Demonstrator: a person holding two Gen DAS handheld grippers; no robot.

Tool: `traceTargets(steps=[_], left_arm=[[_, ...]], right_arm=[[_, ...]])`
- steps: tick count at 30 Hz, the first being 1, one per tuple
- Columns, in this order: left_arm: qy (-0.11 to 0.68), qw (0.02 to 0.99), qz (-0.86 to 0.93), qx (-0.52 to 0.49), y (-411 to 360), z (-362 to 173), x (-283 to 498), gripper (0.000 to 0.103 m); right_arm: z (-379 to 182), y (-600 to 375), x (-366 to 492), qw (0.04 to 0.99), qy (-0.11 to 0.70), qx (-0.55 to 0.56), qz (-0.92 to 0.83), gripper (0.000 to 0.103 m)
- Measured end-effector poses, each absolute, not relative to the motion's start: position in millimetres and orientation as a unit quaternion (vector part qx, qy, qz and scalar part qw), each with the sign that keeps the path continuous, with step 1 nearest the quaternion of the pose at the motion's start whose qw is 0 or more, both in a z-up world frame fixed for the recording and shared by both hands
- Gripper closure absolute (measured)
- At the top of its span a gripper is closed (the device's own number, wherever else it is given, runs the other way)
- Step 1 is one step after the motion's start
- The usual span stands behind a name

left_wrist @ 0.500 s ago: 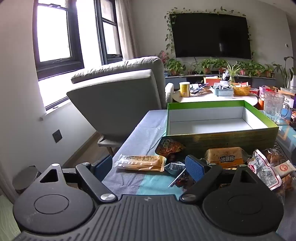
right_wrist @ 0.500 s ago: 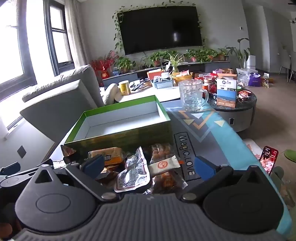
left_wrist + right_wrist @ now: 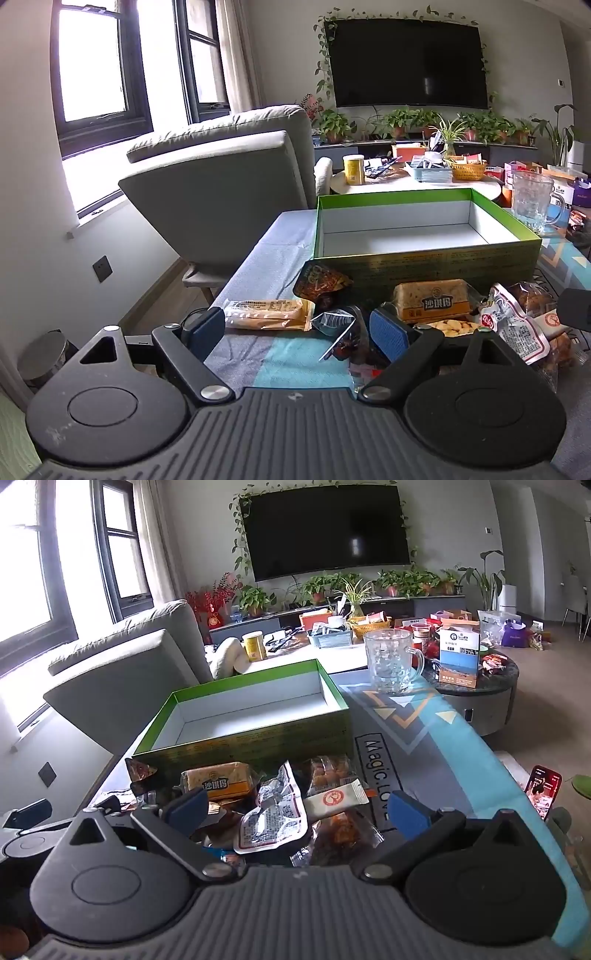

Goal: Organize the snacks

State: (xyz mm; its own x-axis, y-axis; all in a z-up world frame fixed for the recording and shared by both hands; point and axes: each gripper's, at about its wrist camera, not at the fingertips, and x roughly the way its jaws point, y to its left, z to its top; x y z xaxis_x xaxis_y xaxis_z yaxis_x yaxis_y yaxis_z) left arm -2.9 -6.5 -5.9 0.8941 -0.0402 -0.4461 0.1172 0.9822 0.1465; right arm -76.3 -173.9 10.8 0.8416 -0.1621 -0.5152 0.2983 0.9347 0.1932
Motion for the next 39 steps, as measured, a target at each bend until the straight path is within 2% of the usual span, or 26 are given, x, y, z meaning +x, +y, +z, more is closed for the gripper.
traceTargets(steps=[39], left_arm=[[0.24, 0.967, -0.051, 0.069, 9.4, -6.4, -15.9, 0.018]], right_arm=[[8.1, -164.3, -86.2, 0.948, 0.264, 0.139, -0.109, 0.049]])
